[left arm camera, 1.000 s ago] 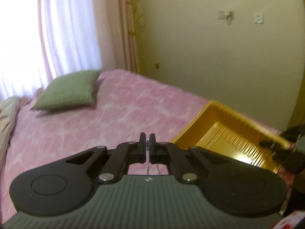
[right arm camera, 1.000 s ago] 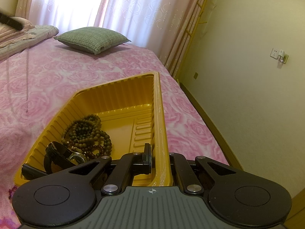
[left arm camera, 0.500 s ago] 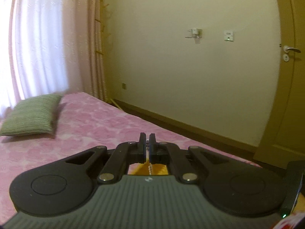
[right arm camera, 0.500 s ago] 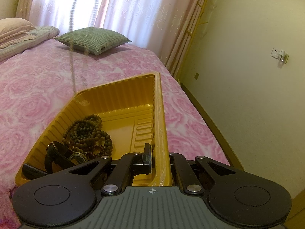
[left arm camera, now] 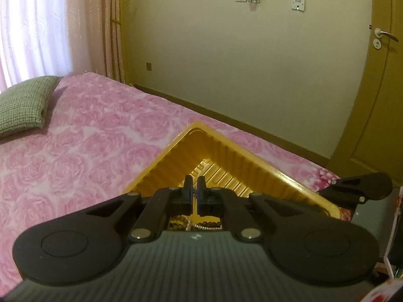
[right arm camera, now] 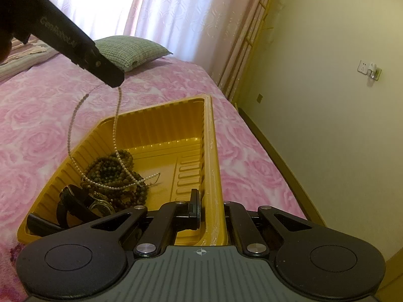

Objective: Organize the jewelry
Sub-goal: 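Lift the pearl necklace into the yellow tray and open the left gripper, then withdraw the open left gripper from the tray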

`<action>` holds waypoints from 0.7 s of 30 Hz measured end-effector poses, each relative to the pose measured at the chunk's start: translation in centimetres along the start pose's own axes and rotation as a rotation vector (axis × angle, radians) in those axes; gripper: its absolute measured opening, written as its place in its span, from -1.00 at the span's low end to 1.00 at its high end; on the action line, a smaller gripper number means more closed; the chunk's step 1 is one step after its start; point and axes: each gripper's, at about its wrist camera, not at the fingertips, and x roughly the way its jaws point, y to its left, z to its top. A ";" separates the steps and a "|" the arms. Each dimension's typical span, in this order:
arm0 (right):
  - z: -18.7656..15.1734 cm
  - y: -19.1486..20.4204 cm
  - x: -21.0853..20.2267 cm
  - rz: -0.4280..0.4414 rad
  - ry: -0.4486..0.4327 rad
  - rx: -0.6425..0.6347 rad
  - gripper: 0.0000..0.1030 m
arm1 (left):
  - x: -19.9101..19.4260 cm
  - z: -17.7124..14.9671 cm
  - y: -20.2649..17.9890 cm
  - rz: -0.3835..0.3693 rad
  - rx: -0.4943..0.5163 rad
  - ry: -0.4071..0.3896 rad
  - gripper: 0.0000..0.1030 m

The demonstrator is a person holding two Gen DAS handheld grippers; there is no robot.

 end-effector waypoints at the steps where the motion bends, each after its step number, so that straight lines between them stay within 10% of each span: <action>1: 0.0 0.0 0.0 0.000 0.000 0.000 -0.93 | 0.0 0.1 0.0 0.000 0.001 -0.001 -0.97; 5: -0.1 0.0 0.0 -0.002 0.004 0.000 -0.93 | -0.4 0.7 -0.1 0.004 0.006 -0.030 -0.39; 21: -0.3 -0.2 0.2 0.002 0.010 0.011 -0.93 | -5.3 -5.7 5.2 0.193 -0.102 -0.039 -0.35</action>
